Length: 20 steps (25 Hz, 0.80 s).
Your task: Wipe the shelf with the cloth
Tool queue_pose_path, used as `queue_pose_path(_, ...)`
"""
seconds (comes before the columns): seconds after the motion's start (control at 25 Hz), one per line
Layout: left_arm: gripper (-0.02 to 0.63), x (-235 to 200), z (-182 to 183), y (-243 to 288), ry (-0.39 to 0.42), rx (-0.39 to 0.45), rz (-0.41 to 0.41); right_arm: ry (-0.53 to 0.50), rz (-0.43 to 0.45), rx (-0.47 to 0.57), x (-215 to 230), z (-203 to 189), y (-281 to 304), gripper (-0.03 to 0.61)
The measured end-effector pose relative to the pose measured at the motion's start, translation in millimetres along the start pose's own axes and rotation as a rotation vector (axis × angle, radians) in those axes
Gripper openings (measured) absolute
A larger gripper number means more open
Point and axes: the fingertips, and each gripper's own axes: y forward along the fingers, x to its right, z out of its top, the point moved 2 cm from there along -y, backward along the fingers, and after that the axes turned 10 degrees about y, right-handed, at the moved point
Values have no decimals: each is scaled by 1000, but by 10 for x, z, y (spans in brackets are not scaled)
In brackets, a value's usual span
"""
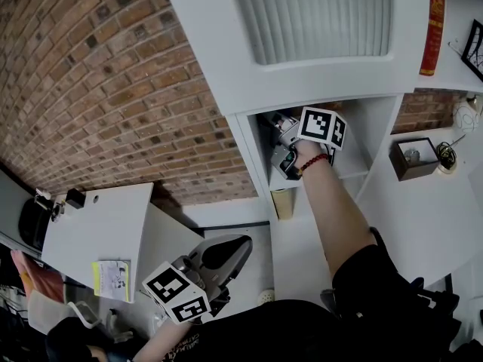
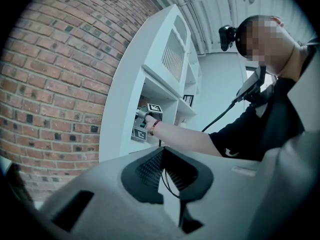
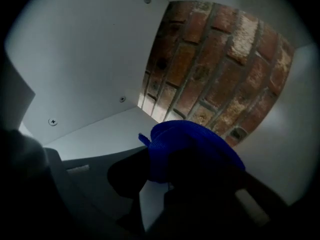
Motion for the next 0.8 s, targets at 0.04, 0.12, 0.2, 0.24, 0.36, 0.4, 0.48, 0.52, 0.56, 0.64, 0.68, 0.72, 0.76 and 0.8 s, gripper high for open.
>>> queue_pose_path(0.04,-2,2,1,-2,-1,1,0,37,-13,-10,41,-21,-4,61)
queue_pose_path(0.12,-2,13,-1,-10,-2,3,1,94,-43,-31,122,-71,-28,61)
queue_pose_path(0.2,-2,31,9,-15,0,5,-2,141,-77,-46,191,-114,-56,61)
queue_pose_path(0.24,-2,41,20,-17,1,6,-4,162,-96,-52,218,-133,-65,61)
queue_pose_path(0.36,-2,73,45,-30,7,10,-9,227,-146,-69,293,-188,-95,61)
queue_pose_path(0.4,-2,80,50,-38,8,12,-9,247,-159,-70,315,-197,-108,61)
queue_pose_path(0.48,-2,93,56,-55,7,19,-7,265,-175,-66,325,-194,-133,61)
queue_pose_path(0.52,-2,104,57,-64,7,22,-7,262,-162,-57,287,-181,-146,61)
queue_pose_path(0.56,-2,119,57,-72,7,24,-7,256,-125,-42,208,-158,-162,61)
queue_pose_path(0.64,-2,152,58,-83,7,29,-9,242,0,-4,-43,-98,-198,61)
queue_pose_path(0.68,-2,167,61,-85,8,32,-10,231,62,5,-179,-80,-214,61)
queue_pose_path(0.72,-2,183,65,-88,9,34,-11,212,113,7,-305,-73,-230,61)
queue_pose_path(0.76,-2,200,70,-92,10,36,-12,186,155,9,-422,-67,-247,61)
queue_pose_path(0.8,-2,216,73,-98,11,36,-14,157,193,12,-529,-58,-264,60)
